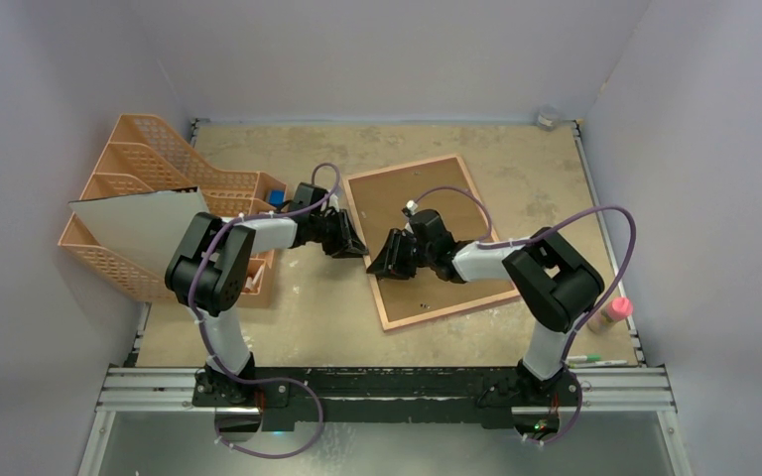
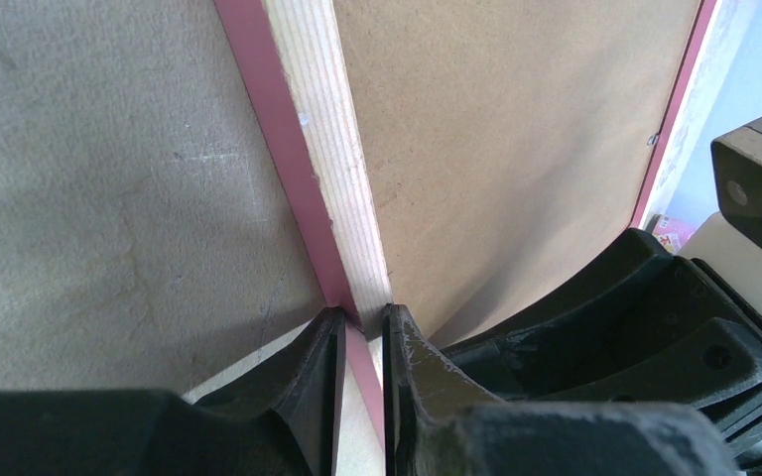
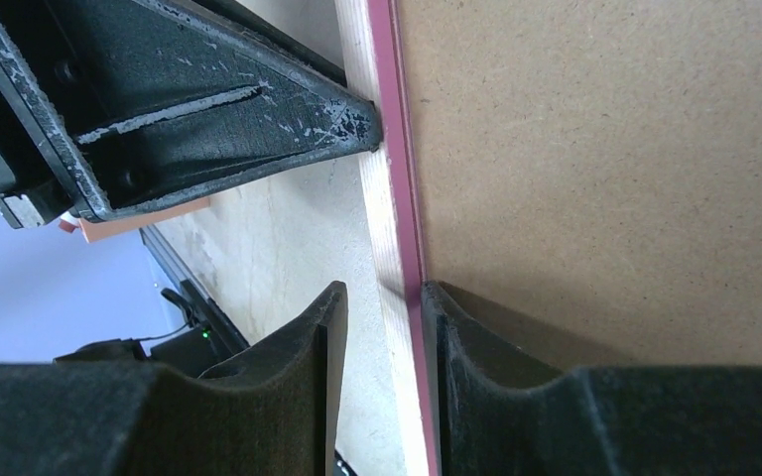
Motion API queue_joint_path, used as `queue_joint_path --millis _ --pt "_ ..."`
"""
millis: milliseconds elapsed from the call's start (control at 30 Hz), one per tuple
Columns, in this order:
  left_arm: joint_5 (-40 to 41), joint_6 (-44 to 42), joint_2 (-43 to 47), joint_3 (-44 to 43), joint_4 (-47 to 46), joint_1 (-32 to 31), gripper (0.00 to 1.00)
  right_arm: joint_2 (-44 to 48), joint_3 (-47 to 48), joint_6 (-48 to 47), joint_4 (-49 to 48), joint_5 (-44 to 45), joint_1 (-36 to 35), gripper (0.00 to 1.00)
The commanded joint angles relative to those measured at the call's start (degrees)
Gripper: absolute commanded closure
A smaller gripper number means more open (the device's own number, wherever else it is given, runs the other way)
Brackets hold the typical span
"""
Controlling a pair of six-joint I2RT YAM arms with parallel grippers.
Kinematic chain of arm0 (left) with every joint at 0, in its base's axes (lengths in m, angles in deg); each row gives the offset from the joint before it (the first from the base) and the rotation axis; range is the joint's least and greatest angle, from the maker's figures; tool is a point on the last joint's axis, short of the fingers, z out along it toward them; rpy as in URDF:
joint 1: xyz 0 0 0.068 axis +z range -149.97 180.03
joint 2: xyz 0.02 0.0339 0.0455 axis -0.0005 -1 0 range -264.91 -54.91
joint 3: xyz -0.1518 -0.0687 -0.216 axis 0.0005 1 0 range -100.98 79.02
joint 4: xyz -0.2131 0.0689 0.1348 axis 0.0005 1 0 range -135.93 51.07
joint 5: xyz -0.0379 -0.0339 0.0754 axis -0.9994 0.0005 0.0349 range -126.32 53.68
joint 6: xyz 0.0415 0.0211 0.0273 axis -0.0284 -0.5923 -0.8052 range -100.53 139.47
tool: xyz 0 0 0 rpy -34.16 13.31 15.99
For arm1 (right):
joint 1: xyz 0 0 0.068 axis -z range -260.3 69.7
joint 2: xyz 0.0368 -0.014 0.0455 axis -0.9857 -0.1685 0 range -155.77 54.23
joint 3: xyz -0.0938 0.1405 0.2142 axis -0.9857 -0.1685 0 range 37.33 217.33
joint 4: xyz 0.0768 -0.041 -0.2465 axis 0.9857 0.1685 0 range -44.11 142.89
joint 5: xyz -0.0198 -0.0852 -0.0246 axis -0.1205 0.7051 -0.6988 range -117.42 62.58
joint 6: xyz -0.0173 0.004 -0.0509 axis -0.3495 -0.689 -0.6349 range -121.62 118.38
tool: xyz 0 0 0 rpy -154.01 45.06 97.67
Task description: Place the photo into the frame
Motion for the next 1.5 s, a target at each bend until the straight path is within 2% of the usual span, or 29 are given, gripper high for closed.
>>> queue_joint_path --millis 0,867,1067,1267,1467 --pt "9.4 -4.4 -1.6 0.9 5.4 0.5 0.82 0.6 -1.9 -1.9 2.8 -1.2 -0.3 0.64" --pt "9.9 -4.6 -1.1 0.7 6.0 0.5 0.82 0.2 -1.8 -6.6 5.7 -4.3 -0.3 0.63" --pt "9.9 -4.6 -0.9 0.3 6.2 0.5 0.82 0.9 1.2 -4.3 4.6 -2.0 -0.2 0.61" --pt "11.6 -5.5 0.8 -1.0 7.8 0.6 0.72 4.3 4.4 -1.5 4.4 7.5 0.3 0.61" --pt "11.6 -6.1 3.1 -3.4 9.3 3.0 0.63 3.9 6.7 -1.5 3.2 7.8 4.4 0.60"
